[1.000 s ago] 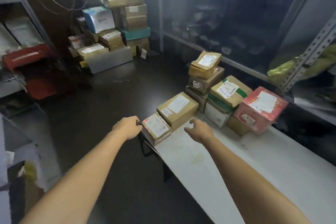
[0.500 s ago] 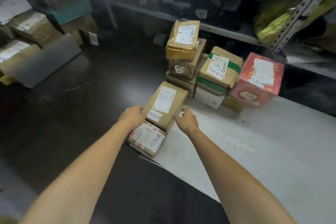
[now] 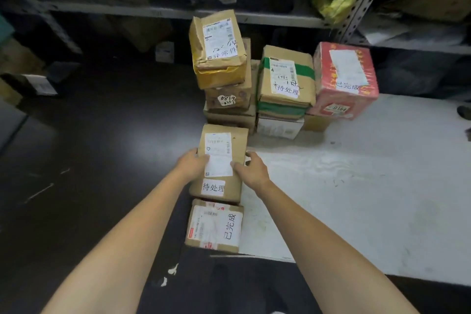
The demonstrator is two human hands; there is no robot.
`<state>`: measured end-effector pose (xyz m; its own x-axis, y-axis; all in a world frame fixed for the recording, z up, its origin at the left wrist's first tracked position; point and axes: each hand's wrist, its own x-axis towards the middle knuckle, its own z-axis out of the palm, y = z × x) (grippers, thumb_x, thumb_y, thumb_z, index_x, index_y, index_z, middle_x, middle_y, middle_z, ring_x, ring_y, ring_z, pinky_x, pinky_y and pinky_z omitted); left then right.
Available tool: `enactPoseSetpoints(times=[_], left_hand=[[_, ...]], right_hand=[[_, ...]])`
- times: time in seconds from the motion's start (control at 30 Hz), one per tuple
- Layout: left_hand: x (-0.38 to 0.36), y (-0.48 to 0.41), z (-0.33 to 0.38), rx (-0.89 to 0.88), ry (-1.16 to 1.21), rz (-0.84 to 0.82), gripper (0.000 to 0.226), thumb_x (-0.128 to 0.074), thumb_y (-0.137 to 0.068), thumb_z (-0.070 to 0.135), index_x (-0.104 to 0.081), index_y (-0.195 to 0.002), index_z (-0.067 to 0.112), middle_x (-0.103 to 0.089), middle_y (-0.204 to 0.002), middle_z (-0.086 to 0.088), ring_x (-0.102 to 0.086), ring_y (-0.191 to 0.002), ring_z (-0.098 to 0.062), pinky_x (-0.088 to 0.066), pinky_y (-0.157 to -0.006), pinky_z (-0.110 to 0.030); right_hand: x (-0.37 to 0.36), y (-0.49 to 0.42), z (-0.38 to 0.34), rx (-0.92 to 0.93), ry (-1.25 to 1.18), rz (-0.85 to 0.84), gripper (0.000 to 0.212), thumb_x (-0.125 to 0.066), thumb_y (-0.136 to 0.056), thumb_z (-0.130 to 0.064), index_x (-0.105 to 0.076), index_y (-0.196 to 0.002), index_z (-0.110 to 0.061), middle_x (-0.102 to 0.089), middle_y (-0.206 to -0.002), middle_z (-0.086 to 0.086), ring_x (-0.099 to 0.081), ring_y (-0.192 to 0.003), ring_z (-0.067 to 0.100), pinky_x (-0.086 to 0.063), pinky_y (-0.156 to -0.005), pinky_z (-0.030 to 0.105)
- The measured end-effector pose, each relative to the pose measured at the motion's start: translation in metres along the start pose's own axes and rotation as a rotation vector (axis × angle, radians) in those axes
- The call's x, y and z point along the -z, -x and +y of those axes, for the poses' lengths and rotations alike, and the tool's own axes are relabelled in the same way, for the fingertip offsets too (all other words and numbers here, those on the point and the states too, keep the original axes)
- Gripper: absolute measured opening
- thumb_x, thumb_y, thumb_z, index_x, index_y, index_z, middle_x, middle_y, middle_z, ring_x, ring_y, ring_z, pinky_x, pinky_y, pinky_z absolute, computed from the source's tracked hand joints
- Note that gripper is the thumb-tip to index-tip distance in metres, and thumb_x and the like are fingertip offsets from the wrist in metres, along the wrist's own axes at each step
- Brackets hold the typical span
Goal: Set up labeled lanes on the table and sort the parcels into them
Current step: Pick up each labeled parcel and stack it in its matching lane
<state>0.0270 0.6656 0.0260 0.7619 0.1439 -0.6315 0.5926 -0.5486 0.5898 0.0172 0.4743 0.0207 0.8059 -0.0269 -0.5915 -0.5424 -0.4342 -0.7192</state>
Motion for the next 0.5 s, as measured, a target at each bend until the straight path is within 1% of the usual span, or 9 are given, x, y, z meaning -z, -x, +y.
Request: enactPoseSetpoints(times=[0.03,0.1,0.17,0.27,0.3,0.33,0.4,0.43,0.5], left_hand=[[0.001,-0.004,-0.003,-0.015,0.032,-0.029,0.033,-0.050,-0.100,0.033,-0.059,-0.131,0.023,-0.067,-0.125,0.001,-0.066,-0.108,-0.022,-0.054,-0.097,-0.045],[0.004,-0.009,-0.007,-0.042,0.074,-0.066,0.033,-0.055,-0.097,0.033,-0.061,-0.128,0.024,-0.069,-0.124,0.003,-0.067,-0.108,-0.021,-0.053,-0.099,-0.046],[0.009,-0.011,-0.011,-0.048,0.107,-0.095,0.034,-0.059,-0.094,0.032,-0.061,-0.127,0.024,-0.070,-0.122,0.003,-0.068,-0.107,-0.021,-0.053,-0.099,-0.047],[0.011,-0.007,-0.003,-0.068,0.125,-0.126,0.035,-0.062,-0.097,0.025,-0.057,-0.131,0.022,-0.069,-0.124,0.000,-0.068,-0.106,-0.021,-0.055,-0.096,-0.046],[0.010,-0.003,0.003,-0.084,0.119,-0.141,0.035,-0.062,-0.097,0.025,-0.057,-0.132,0.022,-0.069,-0.124,-0.002,-0.068,-0.105,-0.020,-0.057,-0.092,-0.044],[0.008,0.000,0.008,-0.101,0.113,-0.153,0.037,-0.062,-0.098,0.024,-0.056,-0.134,0.022,-0.069,-0.123,-0.002,-0.068,-0.103,-0.019,-0.059,-0.084,-0.041],[0.005,0.008,0.022,-0.113,0.111,-0.178,0.040,-0.062,-0.098,0.026,-0.052,-0.137,0.024,-0.069,-0.119,-0.001,-0.068,-0.096,-0.016,-0.057,-0.066,-0.033],[0.002,0.012,0.029,-0.113,0.121,-0.196,0.042,-0.063,-0.098,0.026,-0.051,-0.138,0.025,-0.069,-0.117,0.000,-0.068,-0.095,-0.015,-0.056,-0.062,-0.031],[-0.006,0.023,0.048,-0.134,0.144,-0.238,0.042,-0.064,-0.098,0.024,-0.051,-0.138,0.024,-0.069,-0.116,0.000,-0.068,-0.096,-0.016,-0.057,-0.061,-0.032]], right_hand=[[-0.006,0.000,0.001,-0.021,-0.047,0.026,0.058,-0.068,-0.088,-0.035,-0.047,-0.140,-0.022,-0.066,-0.124,0.003,-0.063,-0.111,0.025,-0.053,-0.097,0.043],[-0.014,0.000,0.003,-0.039,-0.122,0.077,0.053,-0.070,-0.086,-0.033,-0.052,-0.134,-0.023,-0.069,-0.118,0.000,-0.066,-0.106,0.022,-0.054,-0.095,0.045],[-0.020,0.001,0.003,-0.046,-0.164,0.105,0.052,-0.073,-0.083,-0.030,-0.054,-0.131,-0.024,-0.070,-0.116,-0.001,-0.067,-0.105,0.021,-0.054,-0.096,0.044],[-0.015,0.005,0.003,-0.069,-0.234,0.125,0.054,-0.074,-0.083,-0.026,-0.055,-0.133,-0.024,-0.069,-0.118,-0.001,-0.067,-0.105,0.020,-0.055,-0.096,0.044],[-0.010,0.008,0.004,-0.074,-0.262,0.138,0.053,-0.073,-0.084,-0.024,-0.055,-0.133,-0.023,-0.069,-0.119,0.000,-0.067,-0.105,0.021,-0.055,-0.096,0.044],[-0.005,0.011,0.005,-0.076,-0.290,0.150,0.052,-0.073,-0.085,-0.022,-0.056,-0.133,-0.024,-0.069,-0.118,0.001,-0.067,-0.105,0.021,-0.055,-0.095,0.044],[0.011,0.020,0.005,-0.070,-0.336,0.179,0.051,-0.073,-0.085,-0.020,-0.056,-0.132,-0.024,-0.070,-0.115,0.002,-0.068,-0.103,0.021,-0.056,-0.094,0.045],[0.019,0.024,0.005,-0.069,-0.350,0.193,0.051,-0.074,-0.085,-0.020,-0.055,-0.132,-0.025,-0.070,-0.114,0.002,-0.068,-0.102,0.022,-0.057,-0.093,0.046],[0.042,0.037,0.006,-0.065,-0.371,0.232,0.051,-0.074,-0.085,-0.020,-0.053,-0.131,-0.027,-0.069,-0.114,0.002,-0.068,-0.102,0.022,-0.057,-0.092,0.046]])
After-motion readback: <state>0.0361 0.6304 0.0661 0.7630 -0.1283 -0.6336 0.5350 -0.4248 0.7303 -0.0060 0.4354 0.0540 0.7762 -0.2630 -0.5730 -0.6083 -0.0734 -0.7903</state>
